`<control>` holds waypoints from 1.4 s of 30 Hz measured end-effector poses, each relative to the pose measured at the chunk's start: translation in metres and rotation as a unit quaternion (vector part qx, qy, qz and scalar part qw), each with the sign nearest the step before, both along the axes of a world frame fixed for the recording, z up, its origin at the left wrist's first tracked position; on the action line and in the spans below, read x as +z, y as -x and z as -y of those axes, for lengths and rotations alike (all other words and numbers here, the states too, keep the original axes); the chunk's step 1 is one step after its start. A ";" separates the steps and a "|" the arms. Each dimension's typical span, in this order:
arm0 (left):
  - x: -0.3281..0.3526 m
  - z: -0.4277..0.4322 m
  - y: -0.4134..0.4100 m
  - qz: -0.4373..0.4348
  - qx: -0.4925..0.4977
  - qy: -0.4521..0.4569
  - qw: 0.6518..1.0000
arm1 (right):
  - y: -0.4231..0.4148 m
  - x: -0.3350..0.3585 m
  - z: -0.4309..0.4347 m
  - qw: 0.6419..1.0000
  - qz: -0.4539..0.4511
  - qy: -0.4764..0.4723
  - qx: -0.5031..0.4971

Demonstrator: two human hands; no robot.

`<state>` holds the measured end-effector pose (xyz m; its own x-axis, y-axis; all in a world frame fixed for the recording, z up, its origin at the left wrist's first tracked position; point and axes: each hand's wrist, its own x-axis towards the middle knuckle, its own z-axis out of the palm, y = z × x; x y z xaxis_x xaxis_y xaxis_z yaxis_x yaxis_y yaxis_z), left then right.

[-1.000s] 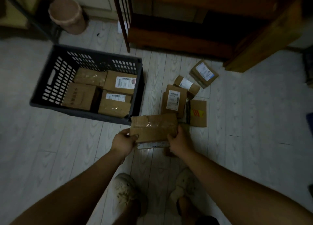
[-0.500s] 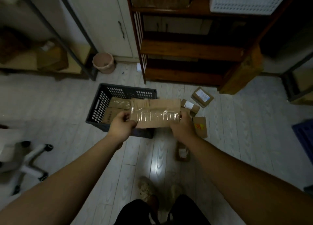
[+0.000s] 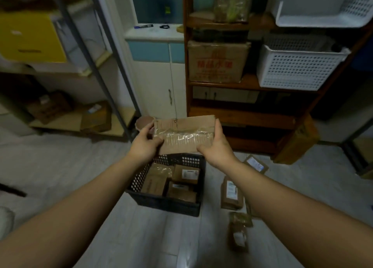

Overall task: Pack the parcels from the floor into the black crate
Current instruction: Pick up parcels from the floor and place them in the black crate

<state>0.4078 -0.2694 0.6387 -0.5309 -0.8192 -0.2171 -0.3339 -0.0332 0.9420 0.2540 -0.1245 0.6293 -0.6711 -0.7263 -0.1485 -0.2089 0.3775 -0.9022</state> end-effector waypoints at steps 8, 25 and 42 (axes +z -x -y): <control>0.016 0.096 -0.060 0.004 -0.056 0.052 0.997 | -0.062 -0.007 0.101 0.998 -0.056 -0.017 -0.001; 0.010 0.216 0.011 0.018 -0.064 0.014 0.998 | 0.015 -0.012 0.217 0.995 -0.088 -0.038 0.028; -0.079 0.367 0.041 0.070 -0.182 -0.053 0.979 | 0.009 -0.093 0.328 0.991 -0.044 -0.103 -0.070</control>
